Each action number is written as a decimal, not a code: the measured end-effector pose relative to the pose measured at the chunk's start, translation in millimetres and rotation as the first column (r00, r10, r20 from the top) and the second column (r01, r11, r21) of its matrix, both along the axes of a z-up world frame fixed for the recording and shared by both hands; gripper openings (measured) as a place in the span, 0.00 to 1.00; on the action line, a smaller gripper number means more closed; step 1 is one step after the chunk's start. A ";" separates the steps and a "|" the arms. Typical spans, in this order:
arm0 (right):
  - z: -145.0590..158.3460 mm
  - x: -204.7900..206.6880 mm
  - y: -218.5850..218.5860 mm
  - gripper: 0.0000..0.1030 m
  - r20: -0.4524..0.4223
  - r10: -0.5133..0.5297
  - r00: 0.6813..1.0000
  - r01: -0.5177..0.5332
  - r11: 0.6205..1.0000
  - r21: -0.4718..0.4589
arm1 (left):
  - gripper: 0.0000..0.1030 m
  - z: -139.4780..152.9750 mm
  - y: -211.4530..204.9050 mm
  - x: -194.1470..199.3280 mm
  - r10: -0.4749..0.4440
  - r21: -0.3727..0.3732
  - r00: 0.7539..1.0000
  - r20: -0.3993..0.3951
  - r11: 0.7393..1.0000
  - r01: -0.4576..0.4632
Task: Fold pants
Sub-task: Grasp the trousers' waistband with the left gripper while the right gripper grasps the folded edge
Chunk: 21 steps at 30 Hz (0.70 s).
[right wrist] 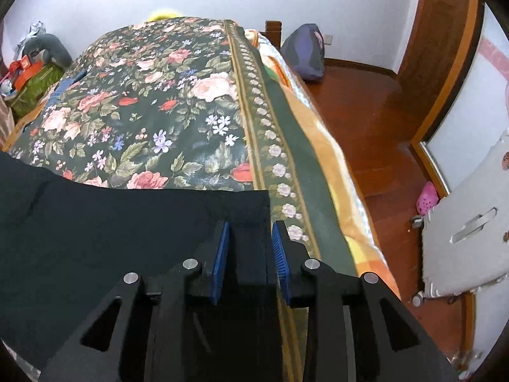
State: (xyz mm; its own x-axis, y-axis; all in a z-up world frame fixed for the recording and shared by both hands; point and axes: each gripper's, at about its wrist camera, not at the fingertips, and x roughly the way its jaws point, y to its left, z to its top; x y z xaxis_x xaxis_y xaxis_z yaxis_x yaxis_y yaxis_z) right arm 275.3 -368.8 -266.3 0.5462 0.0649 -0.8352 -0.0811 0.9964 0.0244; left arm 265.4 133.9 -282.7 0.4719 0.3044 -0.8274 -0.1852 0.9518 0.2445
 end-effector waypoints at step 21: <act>-6.2 27.2 25.2 0.06 0.050 0.031 0.998 -0.017 0.965 -0.262 | 0.90 -29.2 0.0 1.5 0.041 -0.070 0.998 -0.037 0.997 -0.044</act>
